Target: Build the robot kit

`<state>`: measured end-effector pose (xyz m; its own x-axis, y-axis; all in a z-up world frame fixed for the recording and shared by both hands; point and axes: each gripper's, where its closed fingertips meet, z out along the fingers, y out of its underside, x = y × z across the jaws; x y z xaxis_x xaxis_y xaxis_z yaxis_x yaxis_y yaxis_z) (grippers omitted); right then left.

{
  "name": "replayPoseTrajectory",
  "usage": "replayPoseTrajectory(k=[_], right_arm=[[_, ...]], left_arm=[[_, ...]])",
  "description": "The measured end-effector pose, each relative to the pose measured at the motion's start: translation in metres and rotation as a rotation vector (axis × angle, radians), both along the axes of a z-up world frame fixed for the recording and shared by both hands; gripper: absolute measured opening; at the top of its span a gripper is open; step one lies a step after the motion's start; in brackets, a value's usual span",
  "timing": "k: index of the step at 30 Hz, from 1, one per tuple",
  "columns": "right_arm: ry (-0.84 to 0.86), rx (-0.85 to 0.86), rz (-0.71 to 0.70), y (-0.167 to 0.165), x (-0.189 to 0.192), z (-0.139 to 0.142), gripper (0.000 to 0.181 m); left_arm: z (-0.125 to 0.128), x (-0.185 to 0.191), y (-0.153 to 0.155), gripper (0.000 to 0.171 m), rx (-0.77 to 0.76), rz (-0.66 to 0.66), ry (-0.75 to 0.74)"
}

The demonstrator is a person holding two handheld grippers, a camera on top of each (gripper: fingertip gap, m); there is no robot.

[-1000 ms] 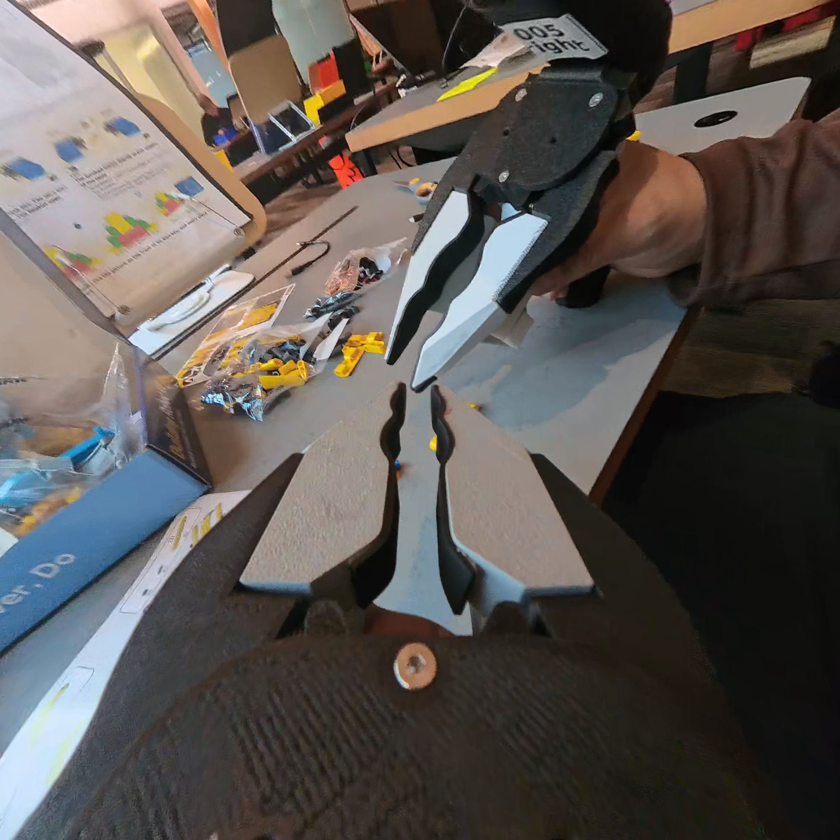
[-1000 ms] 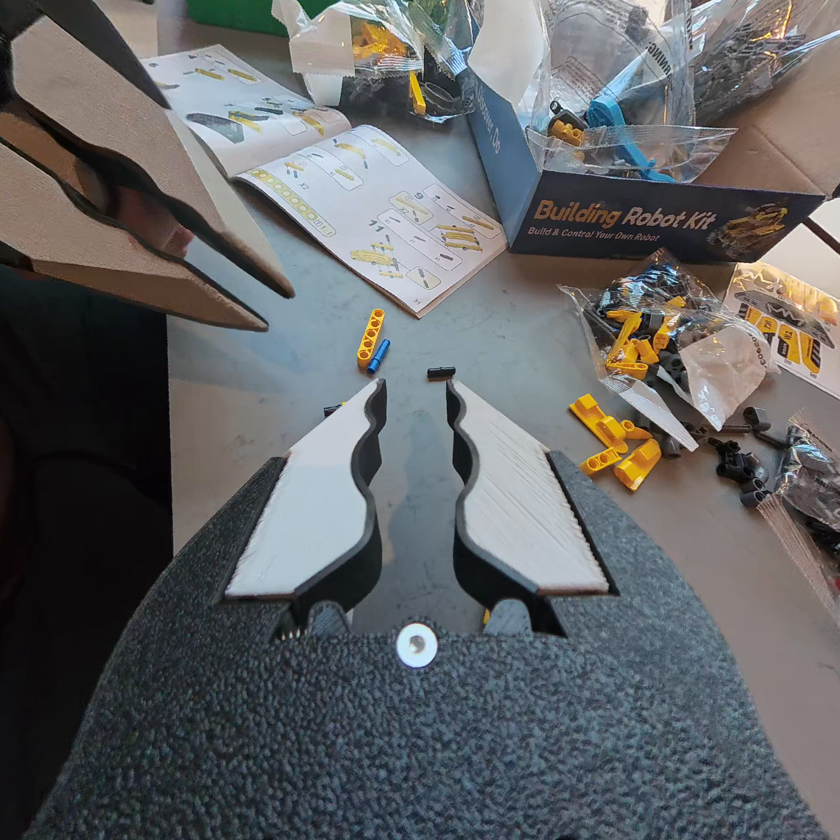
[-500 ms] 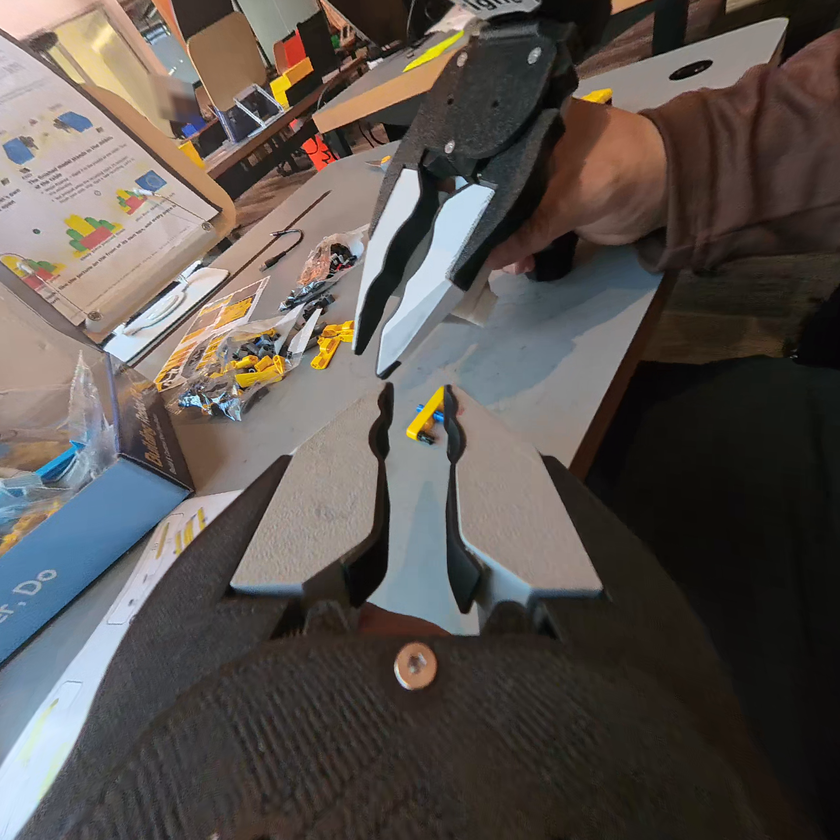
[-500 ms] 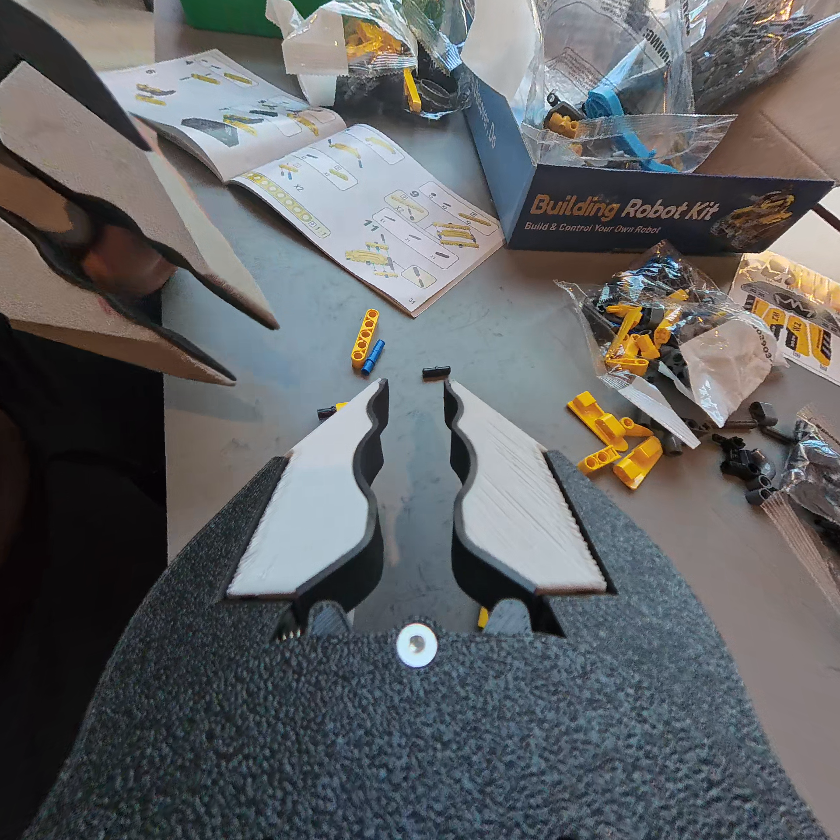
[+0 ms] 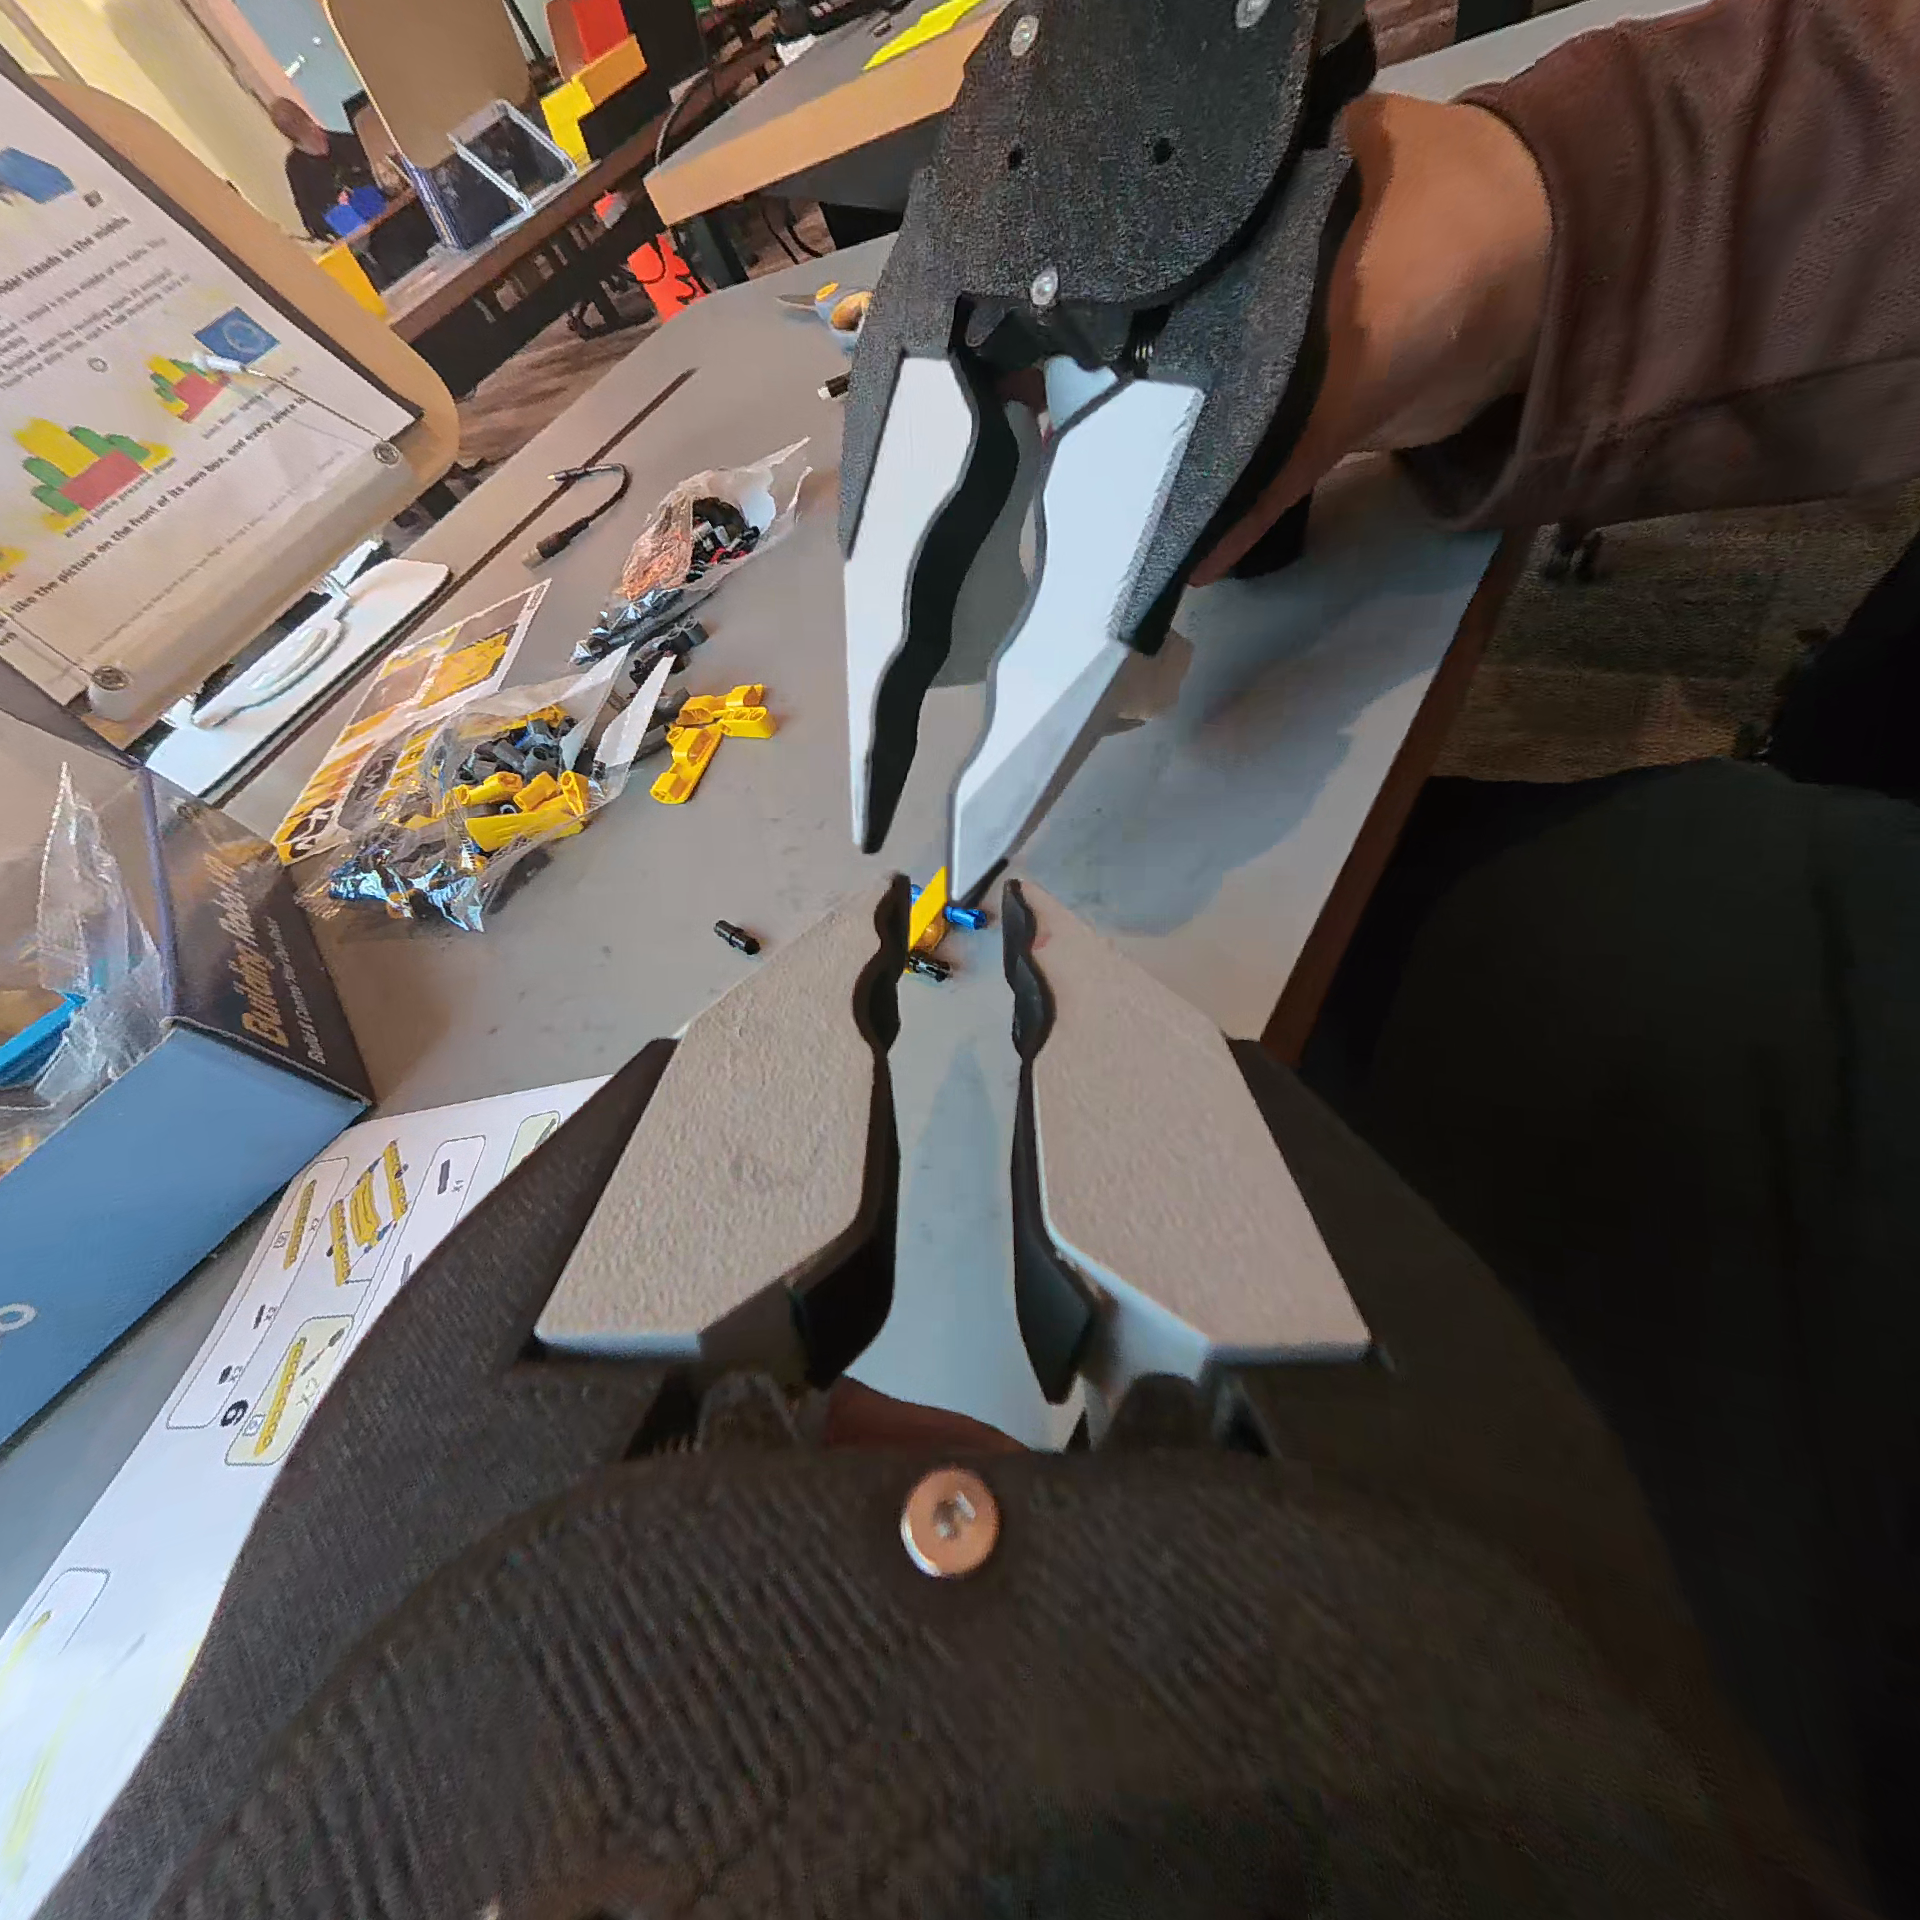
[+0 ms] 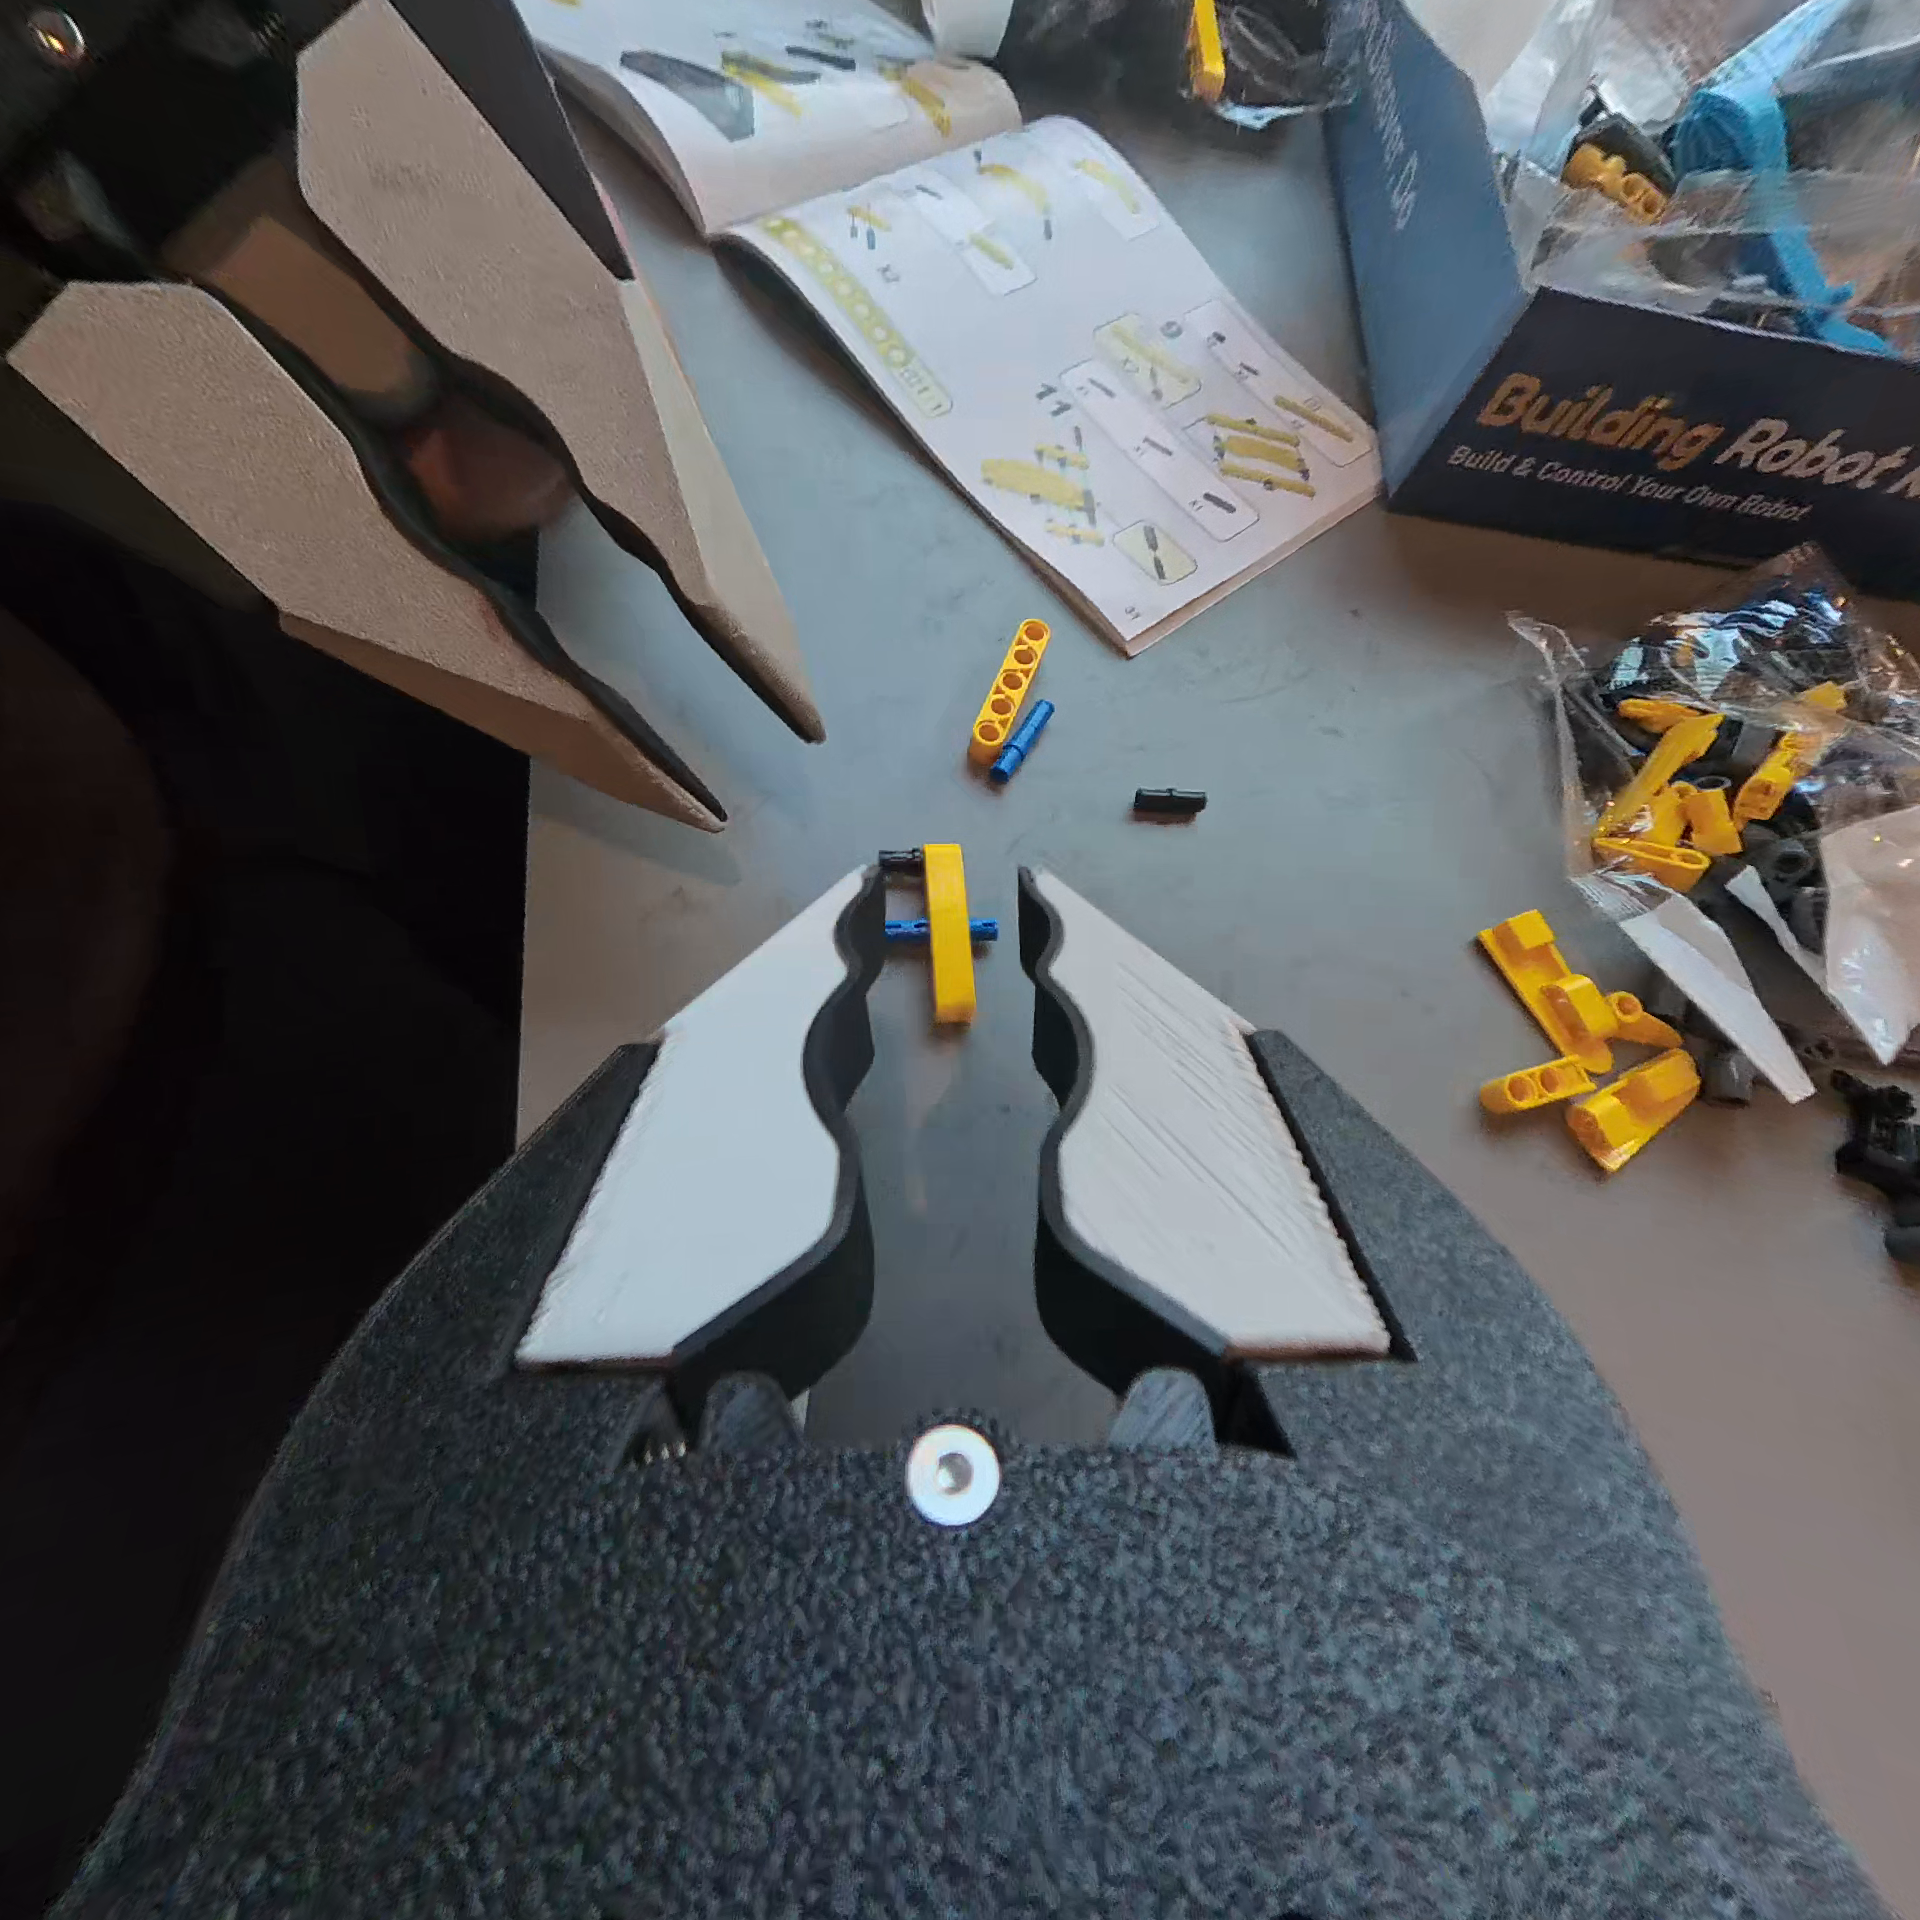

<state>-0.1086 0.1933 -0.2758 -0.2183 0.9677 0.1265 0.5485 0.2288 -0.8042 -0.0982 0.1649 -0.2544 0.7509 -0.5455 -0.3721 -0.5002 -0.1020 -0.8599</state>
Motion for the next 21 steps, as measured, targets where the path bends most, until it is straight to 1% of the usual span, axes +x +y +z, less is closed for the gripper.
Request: replayPoseTrajectory(k=[8,12,16,21], right_arm=[[-0.086,-0.026,-0.019,0.008,0.009,-0.013,0.028],[-0.1,-0.026,-0.016,0.009,0.01,-0.015,0.024],[-0.124,-0.01,0.015,0.004,0.011,-0.019,0.011],[-0.121,0.0,0.017,0.005,0.012,-0.019,0.008]], left_arm=[[-0.003,0.001,0.0,0.013,-0.012,-0.008,0.012],[-0.002,0.001,0.0,0.012,-0.015,-0.006,0.004],[-0.002,0.001,0.0,0.011,-0.014,-0.005,0.006],[-0.002,0.0,0.0,0.011,-0.019,-0.004,0.001]])
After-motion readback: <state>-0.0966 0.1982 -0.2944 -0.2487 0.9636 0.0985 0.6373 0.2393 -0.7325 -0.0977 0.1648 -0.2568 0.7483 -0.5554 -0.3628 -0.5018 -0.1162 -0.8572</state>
